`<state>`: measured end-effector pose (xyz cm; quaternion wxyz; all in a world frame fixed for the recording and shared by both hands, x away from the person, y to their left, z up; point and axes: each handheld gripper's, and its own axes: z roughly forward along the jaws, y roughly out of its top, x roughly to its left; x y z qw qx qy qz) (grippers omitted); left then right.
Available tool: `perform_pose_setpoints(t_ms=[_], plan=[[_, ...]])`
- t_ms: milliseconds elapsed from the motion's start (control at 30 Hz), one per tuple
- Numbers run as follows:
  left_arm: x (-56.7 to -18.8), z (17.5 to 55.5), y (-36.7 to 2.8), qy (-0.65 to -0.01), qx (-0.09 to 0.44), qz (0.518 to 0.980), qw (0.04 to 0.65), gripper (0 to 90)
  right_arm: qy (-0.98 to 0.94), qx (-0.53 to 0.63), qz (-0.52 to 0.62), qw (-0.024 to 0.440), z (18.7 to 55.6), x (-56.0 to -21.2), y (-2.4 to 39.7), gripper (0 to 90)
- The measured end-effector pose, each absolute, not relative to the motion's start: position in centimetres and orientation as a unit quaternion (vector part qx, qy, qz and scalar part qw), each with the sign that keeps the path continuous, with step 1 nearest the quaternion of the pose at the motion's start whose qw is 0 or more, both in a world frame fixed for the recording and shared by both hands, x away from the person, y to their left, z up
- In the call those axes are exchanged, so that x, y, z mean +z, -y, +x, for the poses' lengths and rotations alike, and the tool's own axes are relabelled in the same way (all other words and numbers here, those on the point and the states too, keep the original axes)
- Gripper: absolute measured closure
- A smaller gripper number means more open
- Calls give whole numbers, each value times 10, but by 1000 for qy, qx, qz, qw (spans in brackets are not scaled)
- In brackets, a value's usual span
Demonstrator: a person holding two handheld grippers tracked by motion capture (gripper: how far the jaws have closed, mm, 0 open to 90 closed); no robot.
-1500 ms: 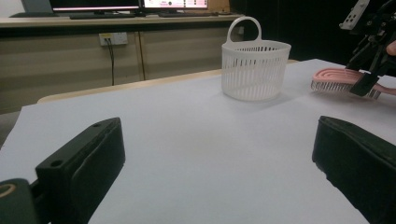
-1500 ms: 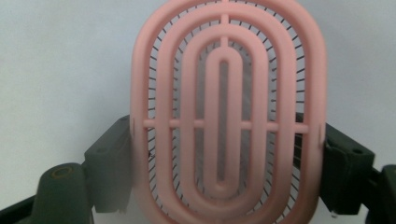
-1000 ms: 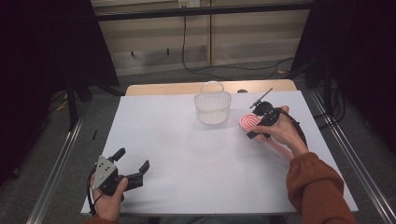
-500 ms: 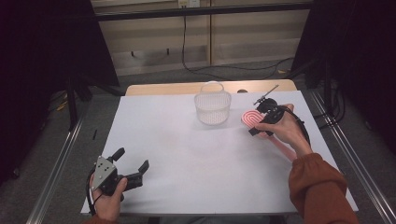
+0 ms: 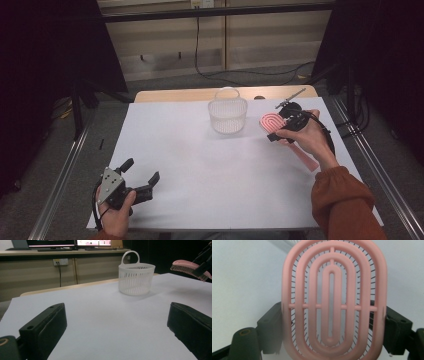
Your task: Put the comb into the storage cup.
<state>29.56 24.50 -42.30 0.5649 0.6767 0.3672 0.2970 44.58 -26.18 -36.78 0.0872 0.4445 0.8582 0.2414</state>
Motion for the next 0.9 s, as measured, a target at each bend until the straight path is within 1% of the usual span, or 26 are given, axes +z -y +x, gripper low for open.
perform_pose_setpoints(t_ms=[367, 900], plan=[[-423, 296, -245, -368, 296, 677, 565, 27, -839, 284, 449, 118, 441, -358, 263, 198], [-424, 296, -245, -368, 296, 678, 563, 27, -816, 334, 450, 143, 434, -347, 267, 198]])
